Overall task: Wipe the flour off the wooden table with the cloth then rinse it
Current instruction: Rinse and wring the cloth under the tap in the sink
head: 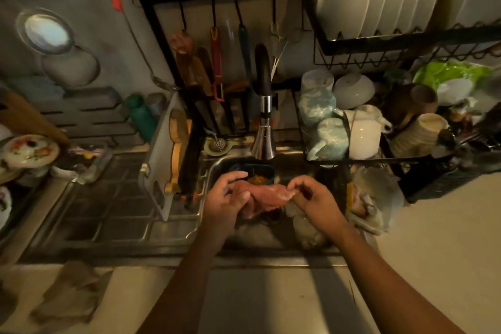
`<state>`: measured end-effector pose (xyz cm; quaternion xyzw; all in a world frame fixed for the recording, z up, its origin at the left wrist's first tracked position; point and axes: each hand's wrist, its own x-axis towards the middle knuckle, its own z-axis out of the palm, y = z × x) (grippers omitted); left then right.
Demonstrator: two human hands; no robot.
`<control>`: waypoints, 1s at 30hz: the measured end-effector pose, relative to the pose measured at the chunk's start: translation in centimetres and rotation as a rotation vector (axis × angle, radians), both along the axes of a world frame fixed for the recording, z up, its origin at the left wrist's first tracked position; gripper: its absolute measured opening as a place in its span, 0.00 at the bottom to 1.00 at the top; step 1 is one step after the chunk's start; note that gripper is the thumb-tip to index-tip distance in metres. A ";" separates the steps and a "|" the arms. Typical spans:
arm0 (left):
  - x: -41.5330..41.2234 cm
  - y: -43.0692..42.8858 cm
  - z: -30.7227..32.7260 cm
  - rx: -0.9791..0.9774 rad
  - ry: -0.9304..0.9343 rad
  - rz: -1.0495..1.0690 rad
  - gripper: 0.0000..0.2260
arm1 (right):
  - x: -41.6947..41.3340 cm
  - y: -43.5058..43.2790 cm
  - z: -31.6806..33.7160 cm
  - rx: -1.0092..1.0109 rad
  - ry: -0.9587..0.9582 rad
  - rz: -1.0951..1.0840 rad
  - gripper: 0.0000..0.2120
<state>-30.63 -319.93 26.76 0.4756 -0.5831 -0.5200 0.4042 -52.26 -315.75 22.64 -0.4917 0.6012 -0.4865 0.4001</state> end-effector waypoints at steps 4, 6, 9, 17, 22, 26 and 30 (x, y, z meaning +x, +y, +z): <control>-1.2 -2.7 -1.1 0.085 -0.037 -0.107 0.17 | 1.2 -1.7 -0.7 0.146 -0.267 0.015 0.05; -1.5 -4.4 -1.6 0.104 -0.041 -0.169 0.20 | 1.4 -2.1 -0.6 0.244 -0.425 -0.008 0.17; -1.8 -7.0 -2.2 0.164 -0.019 -0.226 0.22 | 1.3 -2.5 -0.8 0.261 -0.459 -0.009 0.26; -1.9 -13.0 -4.3 0.279 -0.141 -0.396 0.18 | 2.1 -4.3 -1.5 0.273 -0.376 -0.106 0.15; -4.4 -16.2 -4.0 0.120 -0.432 -0.446 0.09 | 2.6 -5.6 -1.8 0.207 -0.478 -0.131 0.12; -7.7 -18.5 -2.1 0.409 0.174 -0.420 0.21 | 2.9 -6.0 -2.3 0.133 -0.467 -0.204 0.11; -11.4 -20.8 -1.3 0.188 0.076 -0.402 0.24 | 2.9 -6.0 -1.8 0.089 -0.490 -0.280 0.09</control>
